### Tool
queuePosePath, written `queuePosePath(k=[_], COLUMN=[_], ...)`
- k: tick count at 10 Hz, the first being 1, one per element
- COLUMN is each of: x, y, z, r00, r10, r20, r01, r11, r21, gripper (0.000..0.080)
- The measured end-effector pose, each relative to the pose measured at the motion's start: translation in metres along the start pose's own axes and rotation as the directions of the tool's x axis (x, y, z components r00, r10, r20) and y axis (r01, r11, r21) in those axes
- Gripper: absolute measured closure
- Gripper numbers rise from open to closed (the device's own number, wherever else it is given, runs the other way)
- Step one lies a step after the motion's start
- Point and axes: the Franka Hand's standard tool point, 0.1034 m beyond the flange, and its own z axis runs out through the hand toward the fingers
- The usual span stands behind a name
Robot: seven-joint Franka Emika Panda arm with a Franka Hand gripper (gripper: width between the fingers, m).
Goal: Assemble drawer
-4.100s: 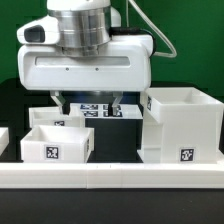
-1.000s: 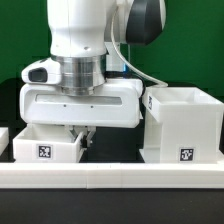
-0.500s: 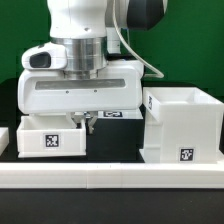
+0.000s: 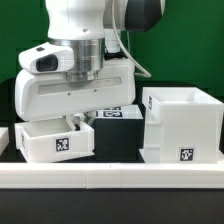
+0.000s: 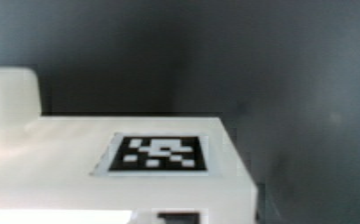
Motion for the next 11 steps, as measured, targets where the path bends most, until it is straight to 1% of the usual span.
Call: queuePosePath(k=[1,2,3,4,5,7,8,9,11], x=[-0.002,-0.008,-0.013,-0.018,-0.018,-0.02,-0.02,-0.02,-0.021], y=[-0.002,-0.004,-0.006,-0.008,-0.007,-0.005,-0.004,-0.004,-0.004], z=[0.0,0.001,0.003,0.004,0.005,0.005,0.005,0.004,0.004], r00=[0.997,0.981,0.953,0.932,0.922,0.852,0.8,0.702,0.549], r10=[-0.074,-0.19,-0.297,-0.358,-0.385,-0.521,-0.598,-0.71,-0.834], r20=[0.026,0.044,0.051,0.051,0.051,0.051,0.053,0.056,0.061], r01=[0.074,0.189,0.296,0.357,0.383,0.52,0.597,0.71,0.833], r11=[0.997,0.982,0.955,0.933,0.923,0.853,0.802,0.704,0.551], r21=[0.006,0.02,0.029,0.035,0.037,0.043,0.042,0.034,0.045], gripper=[0.0757,0.0757,0.0757,0.0757,0.0757,0.0757,0.0757,0.0757,0.0757])
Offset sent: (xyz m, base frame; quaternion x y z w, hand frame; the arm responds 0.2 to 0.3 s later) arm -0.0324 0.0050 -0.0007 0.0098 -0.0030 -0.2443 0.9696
